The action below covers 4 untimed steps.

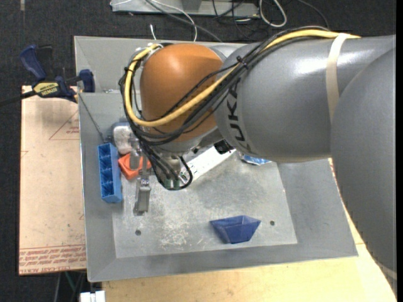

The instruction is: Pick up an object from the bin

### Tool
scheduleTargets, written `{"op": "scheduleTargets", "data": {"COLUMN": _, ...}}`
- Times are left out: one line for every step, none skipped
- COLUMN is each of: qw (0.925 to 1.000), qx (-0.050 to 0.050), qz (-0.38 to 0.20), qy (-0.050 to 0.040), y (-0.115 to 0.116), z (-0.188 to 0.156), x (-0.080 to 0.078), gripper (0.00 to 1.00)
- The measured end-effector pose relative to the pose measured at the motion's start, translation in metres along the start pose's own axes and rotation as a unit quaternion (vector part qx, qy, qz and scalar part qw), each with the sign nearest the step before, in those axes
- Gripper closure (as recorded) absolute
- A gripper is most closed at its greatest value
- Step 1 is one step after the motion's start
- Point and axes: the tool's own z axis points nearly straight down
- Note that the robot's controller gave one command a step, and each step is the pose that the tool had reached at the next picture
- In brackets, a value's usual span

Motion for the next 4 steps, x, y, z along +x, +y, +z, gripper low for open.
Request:
{"op": "scheduleTargets", "data": {"qw": 0.9973, "qx": -0.001, "qz": 0.074, "qy": -0.0014, "y": -0.025, "z": 0.109, "x": -0.044, "gripper": 0.00}}
{"op": "scheduleTargets", "data": {"qw": 0.9975, "qx": -0.002, "qz": -0.070, "qy": -0.0037, "y": -0.054, "z": 0.075, "x": -0.076, "gripper": 0.00}}
{"op": "scheduleTargets", "data": {"qw": 0.9941, "qx": -0.001, "qz": -0.109, "qy": -0.0015, "y": -0.058, "z": 0.123, "x": -0.083, "gripper": 0.00}}
{"op": "scheduleTargets", "data": {"qw": 0.9919, "qx": -0.004, "qz": -0.127, "qy": -0.0062, "y": -0.055, "z": 0.147, "x": -0.118, "gripper": 0.00}}
